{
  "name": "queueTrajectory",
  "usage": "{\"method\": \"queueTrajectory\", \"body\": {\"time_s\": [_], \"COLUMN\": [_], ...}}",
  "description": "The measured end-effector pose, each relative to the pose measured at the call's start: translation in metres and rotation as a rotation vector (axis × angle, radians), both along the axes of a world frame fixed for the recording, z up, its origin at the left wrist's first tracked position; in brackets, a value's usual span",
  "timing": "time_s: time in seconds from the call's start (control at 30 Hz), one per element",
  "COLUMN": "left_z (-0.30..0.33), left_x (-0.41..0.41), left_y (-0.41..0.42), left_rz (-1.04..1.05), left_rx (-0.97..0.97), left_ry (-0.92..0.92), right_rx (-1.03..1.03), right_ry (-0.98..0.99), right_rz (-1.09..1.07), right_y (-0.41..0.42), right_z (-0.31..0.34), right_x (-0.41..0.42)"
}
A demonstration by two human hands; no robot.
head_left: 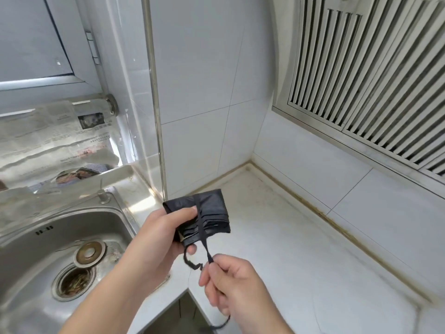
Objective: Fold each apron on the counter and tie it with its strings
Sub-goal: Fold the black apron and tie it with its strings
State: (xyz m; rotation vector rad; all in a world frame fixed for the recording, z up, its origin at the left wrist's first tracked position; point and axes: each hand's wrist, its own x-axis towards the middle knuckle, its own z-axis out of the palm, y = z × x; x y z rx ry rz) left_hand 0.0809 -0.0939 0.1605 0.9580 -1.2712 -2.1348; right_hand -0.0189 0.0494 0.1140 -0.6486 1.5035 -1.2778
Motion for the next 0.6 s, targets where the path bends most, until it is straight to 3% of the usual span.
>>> {"method": "queueTrajectory", "body": {"time_s": [0.1,0.2,0.33,0.47,0.6], "left_z": [-0.003,-0.008,-0.011,-0.015,-0.016], "left_x": [0.006,0.009,0.004,-0.005,-0.007], "left_y": [0.001,0.002,0.012,0.02,0.019], "left_rz": [-0.156,-0.392,-0.648,-0.529,-0.314], "left_rx": [0.0,-0.022,-0.14,-0.157,-0.056], "left_ry": [0.026,-0.02,-0.274,-0.423,-0.322], "right_rx": [0.052,0.063,0.082,0.018,-0.06], "right_ry": [-0.171,-0.196,-0.141,0.086,0.202], "right_rz": [-0.042,-0.105,-0.137,-0.089,-0.089], "right_y": [0.005,0.002,-0.014,-0.023,-0.02], "right_z": [-0.005,-0.008,0.016,0.054,0.06], "right_x": [-0.027,-0.054,-0.083,-0.083,-0.057]}}
